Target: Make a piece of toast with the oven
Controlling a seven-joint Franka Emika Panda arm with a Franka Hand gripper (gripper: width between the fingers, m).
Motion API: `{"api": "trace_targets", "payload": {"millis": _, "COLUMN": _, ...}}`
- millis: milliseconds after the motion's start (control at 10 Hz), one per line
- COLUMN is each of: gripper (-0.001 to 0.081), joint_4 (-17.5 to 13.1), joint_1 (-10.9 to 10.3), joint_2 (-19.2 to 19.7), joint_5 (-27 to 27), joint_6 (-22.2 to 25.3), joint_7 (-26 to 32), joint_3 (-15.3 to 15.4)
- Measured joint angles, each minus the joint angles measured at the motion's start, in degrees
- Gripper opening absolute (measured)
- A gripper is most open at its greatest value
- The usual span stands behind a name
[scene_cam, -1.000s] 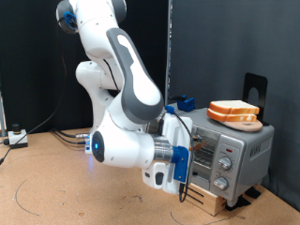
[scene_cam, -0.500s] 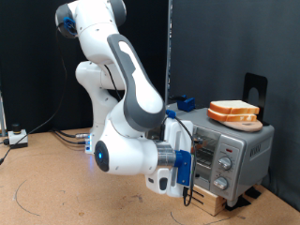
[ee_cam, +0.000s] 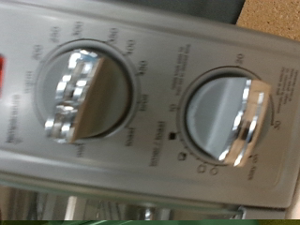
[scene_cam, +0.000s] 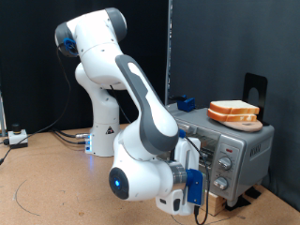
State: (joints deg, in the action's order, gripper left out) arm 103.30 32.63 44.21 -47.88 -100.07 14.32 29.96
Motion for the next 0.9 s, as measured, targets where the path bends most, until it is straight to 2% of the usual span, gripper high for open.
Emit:
{"api": "trace_targets", "payload": {"millis": 100, "gripper": 0.0809, "joint_4": -1.6, "joint_1": -0.6, "joint_2": 1.3, "joint_5": 0.6, "joint_6": 0.5, "joint_7": -0.1, "joint_3": -0.1}}
{"api": "trace_targets", "payload": {"millis": 200, "gripper": 0.0809, "joint_4": -1.5, "joint_1": -0.5, "joint_2": 1.3, "joint_5": 0.4, "joint_6": 0.5, "joint_7": -0.1, "joint_3": -0.1}}
{"api": "trace_targets", "payload": {"millis": 500, "gripper": 0.0809, "joint_4": -1.5, "joint_1": -0.1, "joint_2": 1.8, "joint_5": 1.1, "joint_6": 4.3, "joint_7": 0.5, "joint_3": -0.1}}
{"api": "trace_targets", "payload": {"millis": 900, "gripper": 0.0809, "joint_4": -1.6, "joint_1": -1.1, "joint_2": 4.5, "joint_5": 2.2, "joint_6": 2.8, "joint_7": 3.1, "joint_3": -0.1}}
